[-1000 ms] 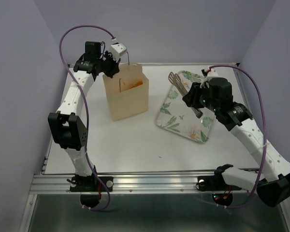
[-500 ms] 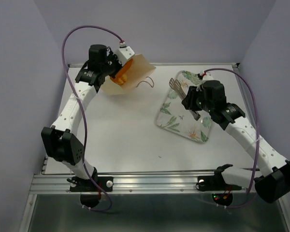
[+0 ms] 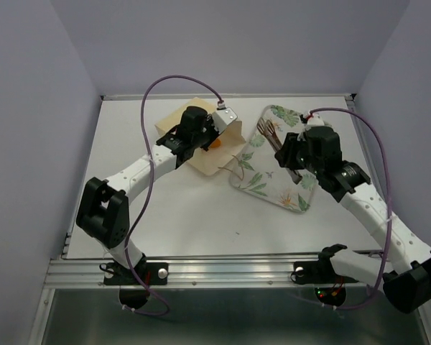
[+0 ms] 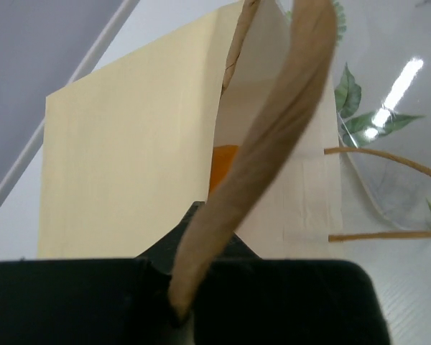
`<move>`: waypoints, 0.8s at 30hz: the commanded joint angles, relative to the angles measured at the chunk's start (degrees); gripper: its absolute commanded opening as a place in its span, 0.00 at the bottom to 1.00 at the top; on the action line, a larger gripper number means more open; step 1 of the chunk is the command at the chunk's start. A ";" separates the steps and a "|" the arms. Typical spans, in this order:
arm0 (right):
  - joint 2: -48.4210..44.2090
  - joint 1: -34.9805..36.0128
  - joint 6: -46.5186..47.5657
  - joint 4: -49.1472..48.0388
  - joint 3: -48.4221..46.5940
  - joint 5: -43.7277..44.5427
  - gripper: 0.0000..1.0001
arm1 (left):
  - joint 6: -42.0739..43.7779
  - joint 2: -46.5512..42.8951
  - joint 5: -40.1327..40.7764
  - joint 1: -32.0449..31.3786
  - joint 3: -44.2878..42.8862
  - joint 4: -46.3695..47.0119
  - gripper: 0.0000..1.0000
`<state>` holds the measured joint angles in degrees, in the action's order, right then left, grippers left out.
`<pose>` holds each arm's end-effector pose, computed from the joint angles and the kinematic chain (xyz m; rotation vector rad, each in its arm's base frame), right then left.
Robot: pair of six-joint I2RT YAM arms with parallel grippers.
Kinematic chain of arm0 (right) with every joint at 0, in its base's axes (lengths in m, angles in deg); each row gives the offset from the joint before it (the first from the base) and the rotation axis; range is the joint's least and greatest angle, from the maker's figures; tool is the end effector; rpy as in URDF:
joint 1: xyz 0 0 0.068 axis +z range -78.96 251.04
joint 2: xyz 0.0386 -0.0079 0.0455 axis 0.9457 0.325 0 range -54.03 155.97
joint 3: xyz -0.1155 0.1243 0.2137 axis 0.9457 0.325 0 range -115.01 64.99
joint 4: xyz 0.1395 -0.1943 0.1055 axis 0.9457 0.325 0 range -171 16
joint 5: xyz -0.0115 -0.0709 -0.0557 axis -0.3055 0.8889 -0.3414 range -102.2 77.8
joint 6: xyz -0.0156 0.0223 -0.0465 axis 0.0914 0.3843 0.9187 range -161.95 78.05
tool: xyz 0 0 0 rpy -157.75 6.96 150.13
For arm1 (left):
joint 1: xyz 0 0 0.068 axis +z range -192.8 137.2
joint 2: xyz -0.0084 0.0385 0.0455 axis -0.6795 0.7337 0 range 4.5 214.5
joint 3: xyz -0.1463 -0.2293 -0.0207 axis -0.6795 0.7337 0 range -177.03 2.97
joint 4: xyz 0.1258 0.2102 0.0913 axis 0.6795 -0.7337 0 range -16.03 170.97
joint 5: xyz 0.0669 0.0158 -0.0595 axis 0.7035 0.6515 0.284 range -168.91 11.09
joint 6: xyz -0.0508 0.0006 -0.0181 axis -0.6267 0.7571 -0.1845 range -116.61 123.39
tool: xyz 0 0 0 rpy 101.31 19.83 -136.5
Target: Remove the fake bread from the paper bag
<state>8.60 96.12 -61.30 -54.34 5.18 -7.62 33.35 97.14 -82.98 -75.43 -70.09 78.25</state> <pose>0.2200 0.0998 0.3421 -0.0563 2.1061 0.3869 0.3224 -0.2094 0.3100 1.0578 1.6505 -0.1003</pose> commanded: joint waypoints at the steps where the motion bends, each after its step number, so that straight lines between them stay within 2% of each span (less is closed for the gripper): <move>1: -6.20 -0.38 -0.33 0.23 0.66 0.00 0.43 | -11.13 -2.38 3.46 -1.39 0.89 9.22 0.00; 4: -9.71 -0.38 -0.16 1.99 2.59 -4.57 0.45 | -13.87 -2.64 3.46 -2.53 3.43 10.71 0.00; 7: -10.42 -0.38 1.32 2.53 5.31 -17.88 0.45 | -14.84 -2.64 5.65 -3.06 4.76 11.16 0.00; 10: -8.68 -0.38 5.28 2.61 7.16 -26.43 0.45 | -15.28 -3.34 6.10 -3.24 5.55 10.98 0.00; 17: -3.23 -0.38 11.35 -3.79 8.57 -31.65 0.45 | -14.57 -7.30 5.75 -3.33 7.93 10.46 0.00; 20: -0.14 0.14 12.23 -6.17 7.08 -28.67 0.47 | -14.40 -8.53 5.83 -3.33 7.75 8.97 0.00; 24: 5.82 4.53 15.04 -9.34 5.50 -24.28 0.48 | -13.17 -10.02 5.22 -3.33 7.49 6.85 0.00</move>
<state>10.83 97.43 -50.35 -56.66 13.79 -34.33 19.75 90.80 -77.94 -78.70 -62.13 84.93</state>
